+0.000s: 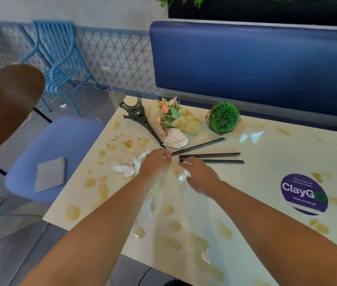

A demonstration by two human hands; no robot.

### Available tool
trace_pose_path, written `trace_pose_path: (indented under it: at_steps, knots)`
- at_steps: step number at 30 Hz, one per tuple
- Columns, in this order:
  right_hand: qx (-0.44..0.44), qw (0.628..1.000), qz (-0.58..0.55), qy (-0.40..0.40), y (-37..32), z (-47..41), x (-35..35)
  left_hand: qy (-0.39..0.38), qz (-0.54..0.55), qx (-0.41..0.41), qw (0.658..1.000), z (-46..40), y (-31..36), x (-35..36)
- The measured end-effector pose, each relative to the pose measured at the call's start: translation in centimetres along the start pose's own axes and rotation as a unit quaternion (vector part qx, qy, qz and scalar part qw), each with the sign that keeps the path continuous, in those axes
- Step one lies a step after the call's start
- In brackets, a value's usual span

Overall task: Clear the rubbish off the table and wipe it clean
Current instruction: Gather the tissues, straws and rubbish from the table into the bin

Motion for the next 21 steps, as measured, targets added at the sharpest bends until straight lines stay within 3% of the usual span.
trace_pose_path:
  at_steps: [3, 8, 11, 14, 17, 21]
  knots:
    - [-0.017, 0.996, 0.077, -0.034, -0.1, -0.8, 1.1, -0.014, 0.003, -0.028, 1.0, -0.6, 0.0, 0.1]
    - [-0.016, 0.999, 0.05, 0.014, 0.2, -1.5, 1.2, -0.022, -0.019, -0.076, 0.997, -1.7, 0.1, -0.2]
    - [0.0, 0.999, 0.02, 0.026, 0.9, -1.4, 1.2, -0.051, 0.028, -0.094, 0.994, -3.0, 0.1, 0.4]
    - [0.035, 0.994, -0.084, 0.053, 2.3, -0.9, 0.8, -0.067, 0.135, -0.111, 0.982, -4.2, 0.4, 1.3]
    - [0.113, 0.959, -0.239, 0.1, 4.3, -0.3, 0.1, -0.056, 0.254, -0.163, 0.952, -4.9, 0.9, 2.2]
    - [0.138, 0.92, -0.329, 0.161, 6.8, -0.1, -1.5, -0.045, 0.315, -0.248, 0.915, -5.0, 0.9, 2.6]
Point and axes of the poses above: each hand's wrist, its own z-axis away from the middle knuckle, its own x-axis out of the palm, y = z × x, the point moved 5 cm from there along -z, towards the middle knuckle, and after that the axes turned 7 degrees about -y, right-handed, at the moved point
